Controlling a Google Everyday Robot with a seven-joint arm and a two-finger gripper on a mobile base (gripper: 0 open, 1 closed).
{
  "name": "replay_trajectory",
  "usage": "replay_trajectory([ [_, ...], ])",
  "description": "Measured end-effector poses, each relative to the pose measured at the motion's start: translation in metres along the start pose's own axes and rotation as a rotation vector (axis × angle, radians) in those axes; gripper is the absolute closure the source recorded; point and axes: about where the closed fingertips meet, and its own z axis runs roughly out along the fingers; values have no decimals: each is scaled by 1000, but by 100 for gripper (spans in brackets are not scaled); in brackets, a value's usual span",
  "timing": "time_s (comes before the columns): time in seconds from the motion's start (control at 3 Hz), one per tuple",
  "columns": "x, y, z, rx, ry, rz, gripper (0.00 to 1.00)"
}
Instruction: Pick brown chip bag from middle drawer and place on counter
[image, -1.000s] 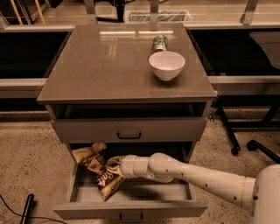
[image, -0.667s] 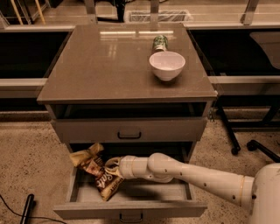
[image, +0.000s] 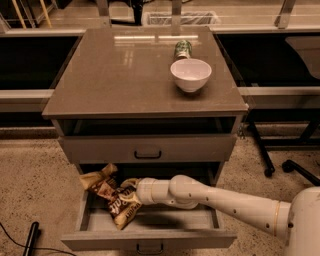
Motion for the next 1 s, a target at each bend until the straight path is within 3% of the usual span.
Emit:
replay_trajectory([
  [0.33, 0, 0, 0, 0, 0, 0, 3],
  [0.67, 0, 0, 0, 0, 0, 0, 0],
  [1.0, 10, 0, 6, -4, 62, 51, 0],
])
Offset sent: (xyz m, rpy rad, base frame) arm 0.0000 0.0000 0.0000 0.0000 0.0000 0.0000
